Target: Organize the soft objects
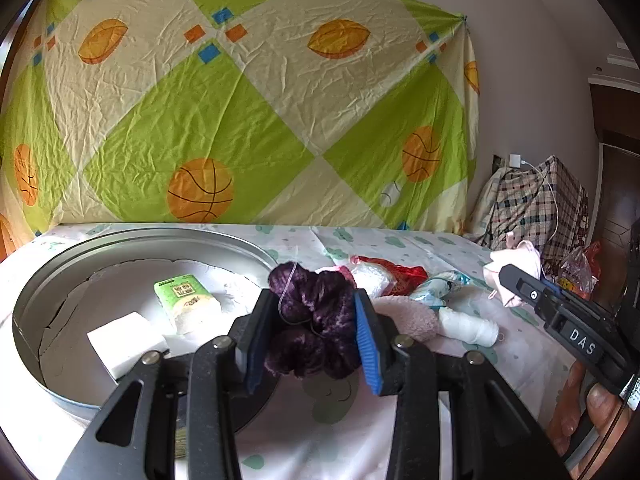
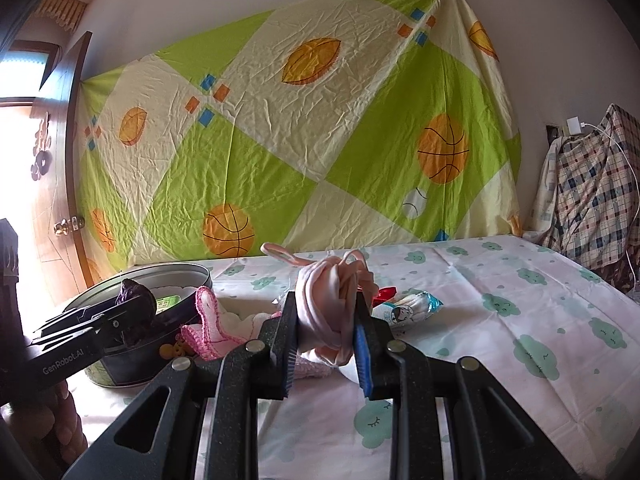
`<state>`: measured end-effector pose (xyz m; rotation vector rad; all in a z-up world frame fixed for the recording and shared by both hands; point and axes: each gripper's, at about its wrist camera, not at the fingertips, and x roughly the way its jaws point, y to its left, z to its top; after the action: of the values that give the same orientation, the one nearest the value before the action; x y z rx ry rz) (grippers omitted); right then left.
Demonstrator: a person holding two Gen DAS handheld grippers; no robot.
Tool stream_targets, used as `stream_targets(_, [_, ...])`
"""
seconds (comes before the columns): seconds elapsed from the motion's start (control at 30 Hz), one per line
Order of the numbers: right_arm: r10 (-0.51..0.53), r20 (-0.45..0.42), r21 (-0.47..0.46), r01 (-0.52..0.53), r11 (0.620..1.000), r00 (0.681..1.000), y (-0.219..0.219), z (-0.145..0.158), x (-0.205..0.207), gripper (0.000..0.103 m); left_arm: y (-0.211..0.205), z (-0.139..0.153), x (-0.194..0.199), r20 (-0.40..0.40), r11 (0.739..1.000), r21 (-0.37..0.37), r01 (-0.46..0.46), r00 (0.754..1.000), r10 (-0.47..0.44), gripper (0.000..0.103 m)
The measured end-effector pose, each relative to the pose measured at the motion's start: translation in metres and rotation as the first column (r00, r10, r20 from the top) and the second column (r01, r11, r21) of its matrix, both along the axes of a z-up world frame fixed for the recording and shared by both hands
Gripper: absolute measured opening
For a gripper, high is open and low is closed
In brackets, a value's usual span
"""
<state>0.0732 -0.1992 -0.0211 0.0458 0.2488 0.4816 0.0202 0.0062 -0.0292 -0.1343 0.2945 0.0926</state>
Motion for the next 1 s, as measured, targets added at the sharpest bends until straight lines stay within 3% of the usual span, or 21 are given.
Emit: stream_targets(1.0, [0.101, 0.003, -0.024, -0.101, 0.995, 0.995, 0.054, -0.002, -0.017, 0.026, 0.019, 0.0, -0.011, 0.029, 0.998, 0.0, -0.055, 0.998, 0.055, 0.039])
